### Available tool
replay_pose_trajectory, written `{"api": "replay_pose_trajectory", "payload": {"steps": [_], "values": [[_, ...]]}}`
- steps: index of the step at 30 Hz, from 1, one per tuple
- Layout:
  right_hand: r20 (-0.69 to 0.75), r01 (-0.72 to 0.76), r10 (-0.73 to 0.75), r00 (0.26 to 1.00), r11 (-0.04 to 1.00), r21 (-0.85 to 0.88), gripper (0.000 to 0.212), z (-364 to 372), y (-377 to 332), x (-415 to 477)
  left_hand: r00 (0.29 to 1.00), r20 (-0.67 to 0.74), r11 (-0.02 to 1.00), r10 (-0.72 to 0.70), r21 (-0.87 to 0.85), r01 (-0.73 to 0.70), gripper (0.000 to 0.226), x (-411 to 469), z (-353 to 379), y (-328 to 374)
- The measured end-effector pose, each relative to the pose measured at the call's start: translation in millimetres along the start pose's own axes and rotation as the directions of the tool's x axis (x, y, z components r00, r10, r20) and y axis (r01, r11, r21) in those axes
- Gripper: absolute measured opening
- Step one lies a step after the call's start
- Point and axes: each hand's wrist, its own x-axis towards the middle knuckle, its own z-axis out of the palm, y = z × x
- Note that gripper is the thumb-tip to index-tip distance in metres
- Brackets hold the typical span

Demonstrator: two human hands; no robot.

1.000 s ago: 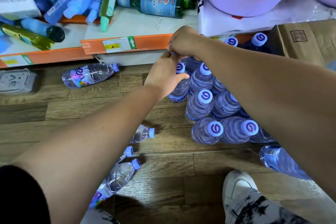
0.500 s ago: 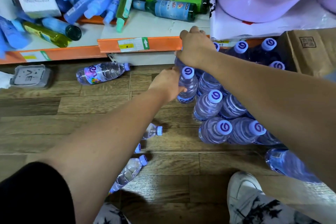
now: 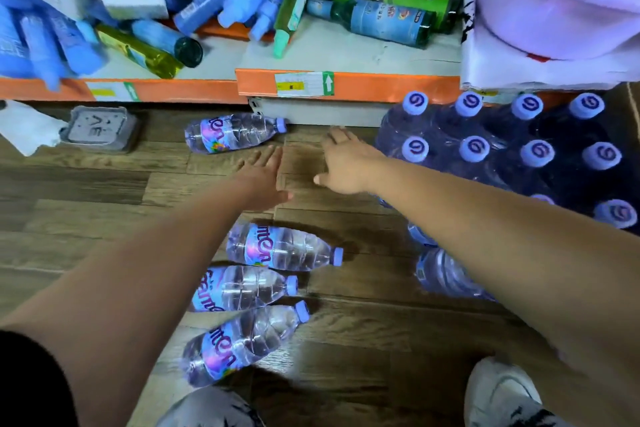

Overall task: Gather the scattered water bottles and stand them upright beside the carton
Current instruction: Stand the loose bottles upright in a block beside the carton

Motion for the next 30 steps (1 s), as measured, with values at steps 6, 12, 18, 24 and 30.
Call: {"api": "replay_pose_trajectory", "payload": {"steps": [6, 12, 18, 24, 30], "values": [[0.343, 0.100, -0.069, 0.937, 0.992, -0.073, 0.111, 59, -17, 17, 0.998, -0.007, 0.998, -0.058, -0.036, 0.057, 0.085, 37, 11, -24], [0.521, 0.227, -0.142, 0.841, 0.968, -0.103, 0.125, 95, -24, 16, 0.997, -0.053, 0.995, -0.056, 0.079, 0.061, 0.086, 77, 23, -25], [0.424, 0.235, -0.162, 0.891, 0.964, -0.125, 0.093, 102, -12, 29, 0.937, -0.347, 0.981, -0.030, 0.172, 0.095, 0.074, 110, 11, -27], [0.521, 0.062, -0.149, 0.840, 0.981, 0.182, 0.049, 98, 4, 31, 0.887, -0.461, 0.978, -0.020, 0.173, 0.112, 0.043, 140, -7, -16], [0.419, 0.077, -0.168, 0.893, 0.971, 0.226, 0.081, 81, 7, 25, 0.902, -0.392, 0.861, 0.183, 0.507, 0.046, 0.040, 137, 5, -10]]}}
